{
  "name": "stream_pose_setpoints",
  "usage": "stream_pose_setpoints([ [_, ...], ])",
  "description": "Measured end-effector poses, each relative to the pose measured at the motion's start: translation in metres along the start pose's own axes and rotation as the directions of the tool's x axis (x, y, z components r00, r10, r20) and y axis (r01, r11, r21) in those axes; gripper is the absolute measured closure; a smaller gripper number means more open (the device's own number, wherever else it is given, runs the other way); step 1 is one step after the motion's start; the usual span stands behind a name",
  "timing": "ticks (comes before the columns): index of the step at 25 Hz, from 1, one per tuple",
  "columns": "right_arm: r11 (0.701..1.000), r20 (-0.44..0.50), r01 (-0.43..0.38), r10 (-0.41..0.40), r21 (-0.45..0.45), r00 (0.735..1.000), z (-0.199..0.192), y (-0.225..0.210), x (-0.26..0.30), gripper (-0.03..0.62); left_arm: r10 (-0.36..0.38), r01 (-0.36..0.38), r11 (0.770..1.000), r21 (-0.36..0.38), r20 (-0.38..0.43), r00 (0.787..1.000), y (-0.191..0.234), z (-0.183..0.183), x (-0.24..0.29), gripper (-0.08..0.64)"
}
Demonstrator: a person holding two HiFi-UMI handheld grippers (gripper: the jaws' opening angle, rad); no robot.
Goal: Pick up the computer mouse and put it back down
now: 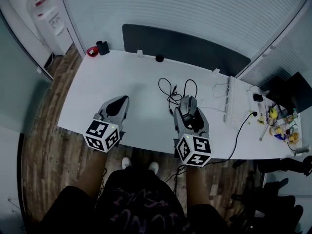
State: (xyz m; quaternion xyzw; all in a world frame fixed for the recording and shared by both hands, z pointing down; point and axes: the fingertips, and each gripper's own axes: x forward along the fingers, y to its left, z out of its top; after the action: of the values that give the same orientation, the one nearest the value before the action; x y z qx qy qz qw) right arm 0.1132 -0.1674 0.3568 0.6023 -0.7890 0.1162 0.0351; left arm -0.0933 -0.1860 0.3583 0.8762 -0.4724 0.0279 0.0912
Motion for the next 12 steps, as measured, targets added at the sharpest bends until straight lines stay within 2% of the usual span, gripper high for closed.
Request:
stream_pose_setpoints([
  [12, 1.000, -0.008, -0.010, 0.010, -0.008, 1.000, 0.0015, -0.0029, 0.0034, 0.279, -0.006, 0.007, 1.000, 0.008, -0.007, 1.000, -0.0033, 0.0021, 0.0059, 0.561],
])
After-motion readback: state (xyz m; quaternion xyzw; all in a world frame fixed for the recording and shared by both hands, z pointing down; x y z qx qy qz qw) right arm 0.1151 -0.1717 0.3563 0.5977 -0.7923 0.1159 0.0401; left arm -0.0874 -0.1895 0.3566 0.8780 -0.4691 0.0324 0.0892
